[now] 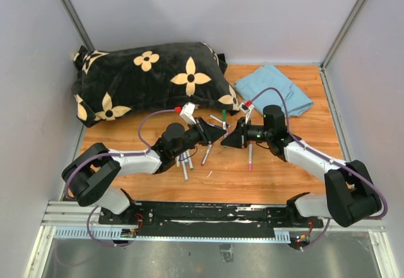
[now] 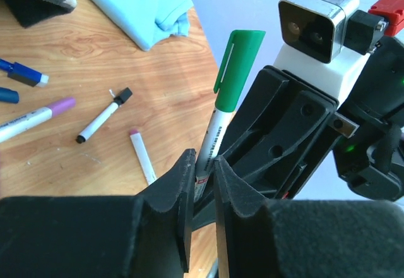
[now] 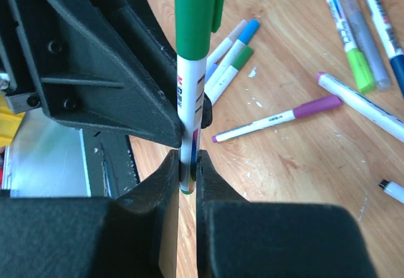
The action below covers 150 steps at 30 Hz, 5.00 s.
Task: Open the pen caps
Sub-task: Pick up the pen from the center of the board, then open the pen cap from the pen, then place the pen at the center of the board.
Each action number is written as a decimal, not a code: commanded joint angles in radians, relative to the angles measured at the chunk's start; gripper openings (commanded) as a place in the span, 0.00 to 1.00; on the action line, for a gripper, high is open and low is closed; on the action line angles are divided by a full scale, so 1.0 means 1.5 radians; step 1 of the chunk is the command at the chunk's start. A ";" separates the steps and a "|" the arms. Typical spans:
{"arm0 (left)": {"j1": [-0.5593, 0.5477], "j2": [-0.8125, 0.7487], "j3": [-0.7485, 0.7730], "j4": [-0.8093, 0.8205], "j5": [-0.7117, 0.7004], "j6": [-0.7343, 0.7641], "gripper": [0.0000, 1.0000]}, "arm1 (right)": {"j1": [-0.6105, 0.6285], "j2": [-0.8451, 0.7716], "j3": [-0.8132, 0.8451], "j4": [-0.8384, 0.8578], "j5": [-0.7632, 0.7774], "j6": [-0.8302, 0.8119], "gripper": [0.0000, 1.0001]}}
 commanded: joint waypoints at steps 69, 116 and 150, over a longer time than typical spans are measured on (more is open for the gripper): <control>-0.043 -0.131 -0.026 0.150 0.081 0.111 0.00 | -0.004 -0.151 0.116 -0.311 -0.210 -0.343 0.73; 0.129 -0.372 -0.075 -0.371 -0.192 0.167 0.00 | -0.066 -0.123 0.202 -0.611 0.355 -0.619 0.12; -0.032 0.110 0.267 -0.367 -0.124 0.001 0.00 | -0.425 -0.043 0.232 -0.723 0.322 -0.606 0.18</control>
